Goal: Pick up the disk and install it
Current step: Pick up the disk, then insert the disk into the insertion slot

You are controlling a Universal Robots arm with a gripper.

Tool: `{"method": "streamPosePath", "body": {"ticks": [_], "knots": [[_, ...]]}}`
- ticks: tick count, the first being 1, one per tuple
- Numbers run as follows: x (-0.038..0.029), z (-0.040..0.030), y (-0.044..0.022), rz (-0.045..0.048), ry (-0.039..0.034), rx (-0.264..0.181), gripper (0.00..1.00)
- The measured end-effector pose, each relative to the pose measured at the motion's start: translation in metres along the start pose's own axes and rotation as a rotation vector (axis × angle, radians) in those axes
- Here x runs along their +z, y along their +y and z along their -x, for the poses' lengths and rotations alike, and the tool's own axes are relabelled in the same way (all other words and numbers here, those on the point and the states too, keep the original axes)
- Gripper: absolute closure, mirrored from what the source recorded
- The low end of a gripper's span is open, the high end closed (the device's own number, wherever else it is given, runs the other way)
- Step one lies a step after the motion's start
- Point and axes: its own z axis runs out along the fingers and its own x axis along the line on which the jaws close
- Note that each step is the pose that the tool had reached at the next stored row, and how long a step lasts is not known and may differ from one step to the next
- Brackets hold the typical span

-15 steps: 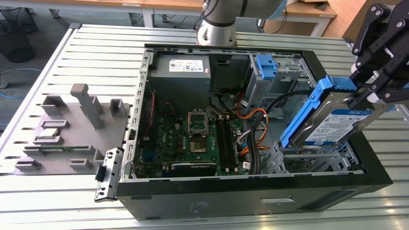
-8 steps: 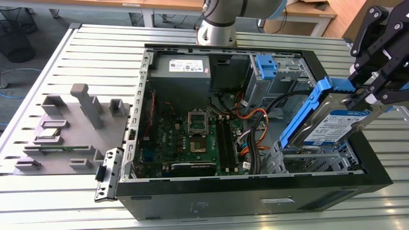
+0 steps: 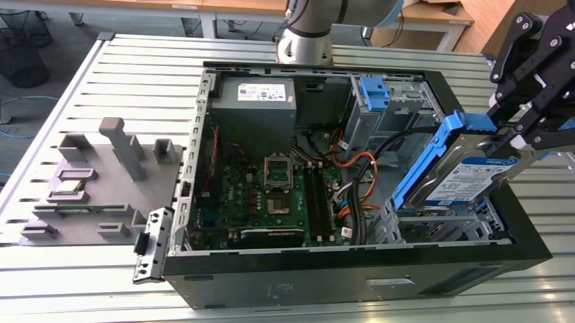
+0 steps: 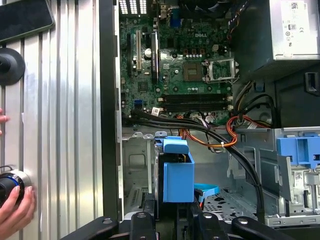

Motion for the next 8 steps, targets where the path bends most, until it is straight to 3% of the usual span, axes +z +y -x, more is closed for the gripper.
{"method": "streamPosePath", "body": {"ticks": [8], "knots": [[0.0022,-0.0001,-0.0002,0.0000,-0.0002,0.000,0.65]]}}
